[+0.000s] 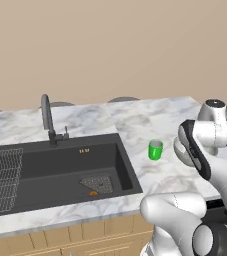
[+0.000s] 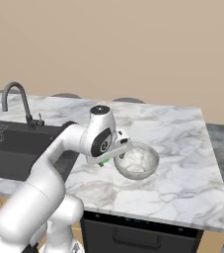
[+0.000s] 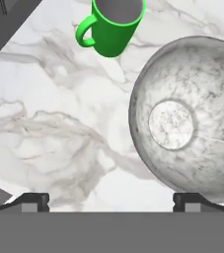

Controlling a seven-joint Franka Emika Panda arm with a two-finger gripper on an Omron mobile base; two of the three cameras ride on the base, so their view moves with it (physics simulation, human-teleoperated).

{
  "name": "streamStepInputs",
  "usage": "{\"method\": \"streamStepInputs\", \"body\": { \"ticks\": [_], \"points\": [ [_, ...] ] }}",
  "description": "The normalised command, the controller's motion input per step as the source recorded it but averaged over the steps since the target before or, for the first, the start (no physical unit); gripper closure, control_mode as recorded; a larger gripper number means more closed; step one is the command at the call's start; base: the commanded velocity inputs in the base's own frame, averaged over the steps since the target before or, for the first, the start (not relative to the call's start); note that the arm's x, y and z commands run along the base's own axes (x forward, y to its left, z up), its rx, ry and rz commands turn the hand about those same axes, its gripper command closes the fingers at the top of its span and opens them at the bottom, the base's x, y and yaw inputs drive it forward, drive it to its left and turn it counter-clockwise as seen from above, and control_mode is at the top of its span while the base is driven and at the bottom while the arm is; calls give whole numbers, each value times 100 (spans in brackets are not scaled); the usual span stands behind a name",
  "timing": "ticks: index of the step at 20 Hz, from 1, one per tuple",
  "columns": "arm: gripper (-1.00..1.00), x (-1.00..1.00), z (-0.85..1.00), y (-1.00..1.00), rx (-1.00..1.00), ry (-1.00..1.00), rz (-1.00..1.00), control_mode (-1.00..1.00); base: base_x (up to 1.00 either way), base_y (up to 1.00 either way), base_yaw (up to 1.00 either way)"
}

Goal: Clear the mugs and bowl far away from the sink.

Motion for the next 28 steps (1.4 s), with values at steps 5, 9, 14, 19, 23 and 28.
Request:
{"method": "streamStepInputs", "body": {
  "ticks": [5,9,14,19,23,28],
  "points": [
    [-100,26,-30,2,0,-1,2,-100,0,0,0],
    [-100,51,-15,0,0,3,1,-100,0,0,0],
    [-100,50,-8,-1,0,4,3,-100,0,0,0],
    [-100,23,-15,-2,0,8,3,-100,0,0,0],
    [-100,8,-19,-2,0,10,2,-100,0,0,0],
    [-100,0,-20,-12,0,7,1,-100,0,0,0]
  ]
}}
